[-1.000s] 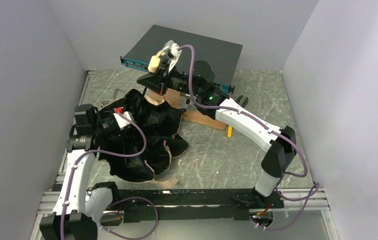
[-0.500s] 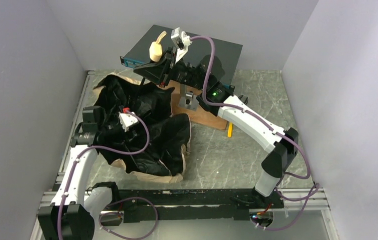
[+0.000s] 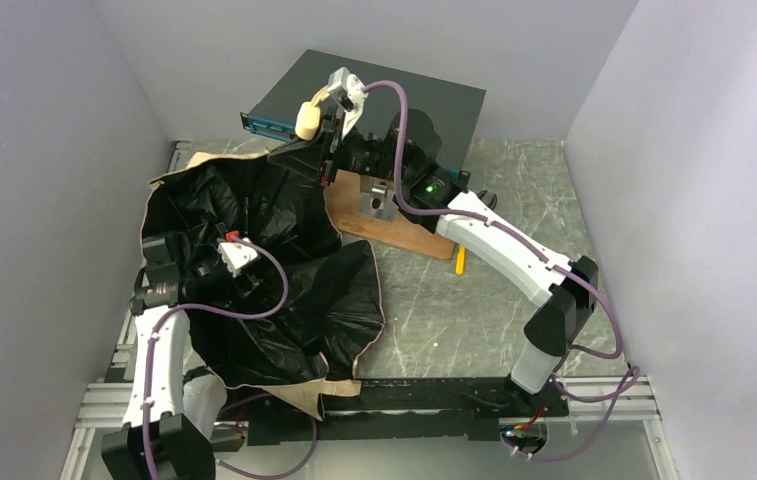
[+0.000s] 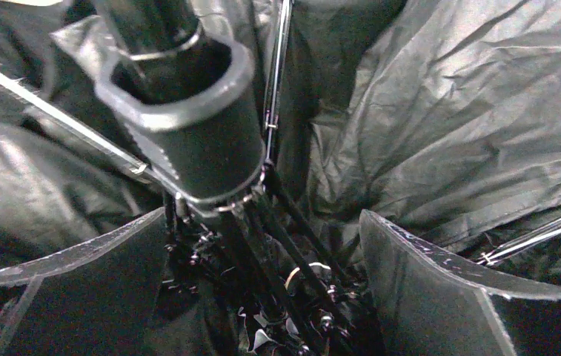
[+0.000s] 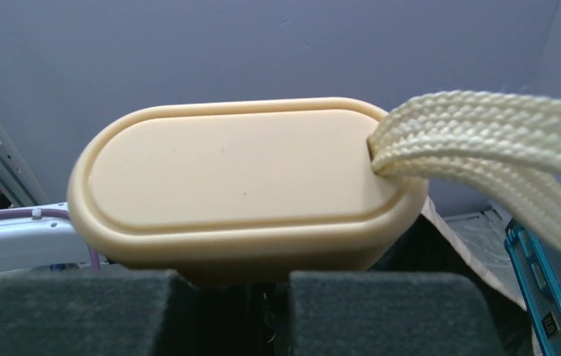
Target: Open the umbrella
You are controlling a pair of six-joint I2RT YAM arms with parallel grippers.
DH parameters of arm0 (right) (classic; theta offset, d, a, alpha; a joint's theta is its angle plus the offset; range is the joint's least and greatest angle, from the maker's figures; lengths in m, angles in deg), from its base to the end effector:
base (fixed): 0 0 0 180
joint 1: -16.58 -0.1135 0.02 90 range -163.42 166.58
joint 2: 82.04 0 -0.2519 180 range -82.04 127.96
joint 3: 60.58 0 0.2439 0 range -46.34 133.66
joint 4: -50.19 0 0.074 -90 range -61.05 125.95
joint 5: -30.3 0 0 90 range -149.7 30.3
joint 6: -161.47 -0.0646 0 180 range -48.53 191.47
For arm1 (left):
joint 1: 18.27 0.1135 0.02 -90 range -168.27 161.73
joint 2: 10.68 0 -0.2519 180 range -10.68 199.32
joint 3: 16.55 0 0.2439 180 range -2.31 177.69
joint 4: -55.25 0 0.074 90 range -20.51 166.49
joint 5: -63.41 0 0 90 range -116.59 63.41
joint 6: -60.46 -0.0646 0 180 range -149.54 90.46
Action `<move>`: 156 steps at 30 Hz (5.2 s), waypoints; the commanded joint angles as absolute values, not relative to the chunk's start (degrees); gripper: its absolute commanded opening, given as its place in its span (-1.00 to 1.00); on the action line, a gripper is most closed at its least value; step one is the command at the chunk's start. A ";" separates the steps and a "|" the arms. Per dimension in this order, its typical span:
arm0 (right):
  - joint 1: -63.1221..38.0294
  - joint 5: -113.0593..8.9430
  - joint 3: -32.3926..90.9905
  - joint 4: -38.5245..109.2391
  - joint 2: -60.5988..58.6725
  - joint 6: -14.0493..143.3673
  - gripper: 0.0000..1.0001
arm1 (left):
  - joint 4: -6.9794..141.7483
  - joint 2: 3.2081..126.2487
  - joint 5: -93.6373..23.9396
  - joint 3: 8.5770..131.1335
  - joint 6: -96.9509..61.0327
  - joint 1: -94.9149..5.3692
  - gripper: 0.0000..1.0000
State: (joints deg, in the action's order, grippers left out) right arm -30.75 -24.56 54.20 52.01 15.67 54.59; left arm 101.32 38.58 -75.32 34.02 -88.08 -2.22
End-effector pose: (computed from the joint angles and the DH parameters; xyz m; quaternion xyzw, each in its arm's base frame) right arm 0.2485 0.3244 0.4758 -0.3825 0.4704 0.5609 0.5637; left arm 0.1886 0.0037 0.2278 0.4526 0.7262 -0.0907 0.5095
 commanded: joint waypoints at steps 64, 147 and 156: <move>-25.16 -21.86 75.98 74.75 16.60 38.26 -1.00 | 97.69 50.44 -44.13 51.32 -82.51 -3.11 -0.17; -36.91 -44.98 80.14 -1.14 28.07 97.16 -0.39 | 82.26 44.64 -57.97 84.11 -146.07 5.90 -1.00; -37.20 -46.12 77.04 -8.91 23.71 94.86 -1.00 | 75.05 48.57 -49.03 85.34 -144.61 6.39 -1.00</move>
State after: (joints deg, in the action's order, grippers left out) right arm -36.74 -45.35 78.74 -1.87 27.65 95.53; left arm 85.98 47.23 -57.07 82.00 -145.85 5.34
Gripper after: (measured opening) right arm 0.067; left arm 0.072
